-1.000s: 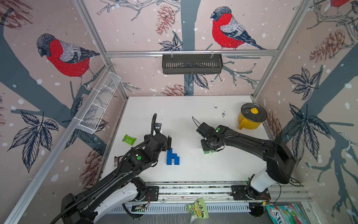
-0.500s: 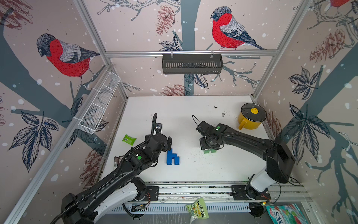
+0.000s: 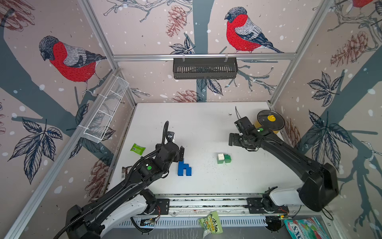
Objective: Assemble the letter h with lego
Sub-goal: Pick up the lego brick from the center of the board.
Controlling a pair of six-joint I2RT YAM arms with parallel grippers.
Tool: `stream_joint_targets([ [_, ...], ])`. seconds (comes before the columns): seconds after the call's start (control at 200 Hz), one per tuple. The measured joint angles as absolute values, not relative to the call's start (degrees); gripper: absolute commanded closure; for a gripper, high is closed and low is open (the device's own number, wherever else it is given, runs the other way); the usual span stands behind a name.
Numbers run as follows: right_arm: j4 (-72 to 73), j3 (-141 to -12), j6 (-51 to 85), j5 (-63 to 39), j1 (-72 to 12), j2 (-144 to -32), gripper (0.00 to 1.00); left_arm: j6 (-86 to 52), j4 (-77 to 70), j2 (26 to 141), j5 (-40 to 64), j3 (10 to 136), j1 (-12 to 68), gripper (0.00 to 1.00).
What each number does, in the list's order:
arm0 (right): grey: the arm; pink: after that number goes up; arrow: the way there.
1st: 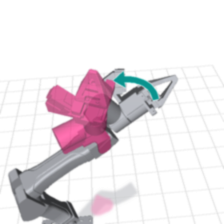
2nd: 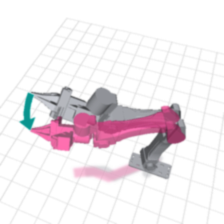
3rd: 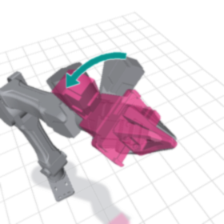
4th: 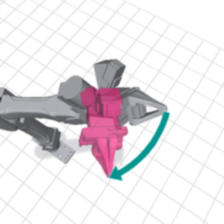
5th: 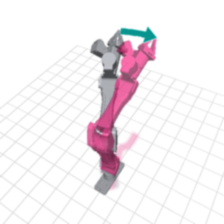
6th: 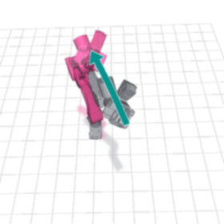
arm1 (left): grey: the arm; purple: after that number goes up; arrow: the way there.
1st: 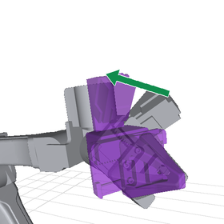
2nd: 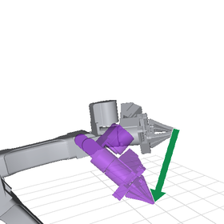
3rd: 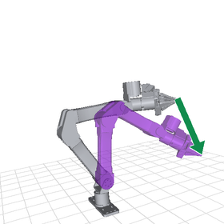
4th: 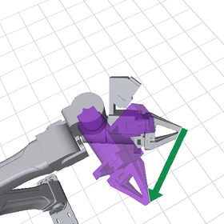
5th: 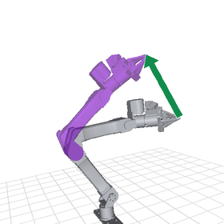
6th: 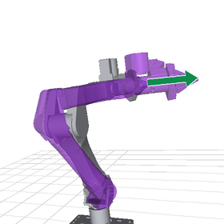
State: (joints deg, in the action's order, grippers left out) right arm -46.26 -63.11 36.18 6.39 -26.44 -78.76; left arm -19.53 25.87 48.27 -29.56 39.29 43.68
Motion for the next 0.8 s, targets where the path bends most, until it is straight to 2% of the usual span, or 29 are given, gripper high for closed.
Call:
stream_joint_targets([
  [0.19,-43.81,-59.37,31.70,5.28,-15.33,-79.90,0.00,-19.53,25.85,48.80,-28.64,39.29,43.68,0.02],
  [0.4,-36.95,-57.82,31.33,4.21,-9.82,-85.62,0.00,-19.53,25.76,49.71,-28.49,39.33,43.68,0.02],
  [0.8,-28.69,-58.17,31.33,8.80,-7.22,-93.67,0.01,-19.53,25.63,49.56,-28.53,39.35,43.68,0.02],
])
